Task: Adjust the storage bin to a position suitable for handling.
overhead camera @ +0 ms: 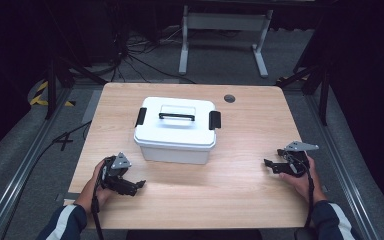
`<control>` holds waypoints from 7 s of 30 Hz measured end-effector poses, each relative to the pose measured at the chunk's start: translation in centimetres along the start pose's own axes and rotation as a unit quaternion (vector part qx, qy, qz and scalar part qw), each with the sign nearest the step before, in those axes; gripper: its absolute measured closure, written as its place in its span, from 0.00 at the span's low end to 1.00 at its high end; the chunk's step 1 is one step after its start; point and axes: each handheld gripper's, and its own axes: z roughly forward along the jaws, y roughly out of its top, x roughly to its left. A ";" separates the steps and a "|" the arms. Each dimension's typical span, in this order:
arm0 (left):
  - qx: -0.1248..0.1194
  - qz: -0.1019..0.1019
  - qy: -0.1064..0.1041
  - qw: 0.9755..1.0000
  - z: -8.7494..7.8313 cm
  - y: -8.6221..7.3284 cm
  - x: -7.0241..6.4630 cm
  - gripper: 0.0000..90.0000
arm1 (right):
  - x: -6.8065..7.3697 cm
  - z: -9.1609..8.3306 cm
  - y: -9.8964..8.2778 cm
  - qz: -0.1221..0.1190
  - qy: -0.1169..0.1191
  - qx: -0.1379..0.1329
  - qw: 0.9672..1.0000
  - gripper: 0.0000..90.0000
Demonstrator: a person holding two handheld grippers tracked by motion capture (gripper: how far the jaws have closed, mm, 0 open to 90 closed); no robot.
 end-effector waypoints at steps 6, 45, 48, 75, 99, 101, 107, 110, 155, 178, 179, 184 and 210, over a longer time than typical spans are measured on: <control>-0.002 0.009 -0.004 1.000 0.1 0.1 0.2 0.00 | 0.0 -0.2 -0.2 0.000 0.001 0.002 1.000 0.24; -0.006 0.017 -0.012 1.000 0.1 0.0 0.4 0.01 | 2.8 -4.8 10.0 -0.173 0.065 0.054 0.981 0.54; -0.006 0.018 -0.012 1.000 0.1 0.0 0.4 0.01 | 3.6 -5.1 11.4 -0.185 0.070 0.038 0.980 0.53; -0.002 0.025 -0.024 0.999 0.2 0.1 0.6 0.00 | 12.6 -2.2 23.0 -0.284 0.128 0.032 0.950 0.55; -0.002 0.025 -0.024 0.999 0.2 0.1 0.6 0.00 | 19.3 1.5 27.9 -0.344 0.147 0.049 0.926 0.57; -0.002 0.025 -0.024 0.999 0.2 0.1 0.6 0.00 | 19.5 1.8 28.1 -0.348 0.148 0.052 0.924 0.57; -0.003 0.026 -0.025 0.999 0.2 0.1 0.6 0.00 | 20.0 2.7 28.6 -0.372 0.139 0.075 0.914 0.60; -0.001 0.026 -0.024 0.999 0.1 0.1 0.6 0.00 | 20.0 3.1 28.9 -0.377 0.144 0.088 0.911 0.62; -0.001 0.016 -0.015 1.000 -0.4 -0.5 0.6 0.00 | 22.6 4.5 31.1 -0.449 0.131 0.118 0.876 0.94; -0.002 0.016 -0.015 1.000 -0.4 -0.5 0.6 0.00 | 21.1 1.3 31.7 -0.443 0.133 0.080 0.883 0.93; -0.001 0.016 -0.014 1.000 -0.4 -0.5 0.6 0.00 | 20.9 1.1 31.7 -0.439 0.134 0.079 0.885 0.93; -0.002 0.016 -0.015 1.000 -0.4 -0.5 0.6 0.00 | 20.5 0.5 31.5 -0.440 0.135 0.074 0.885 0.93; -0.006 0.015 -0.014 1.000 -0.3 -0.5 0.5 0.00 | 14.8 -4.4 28.3 -0.414 0.122 0.049 0.901 0.93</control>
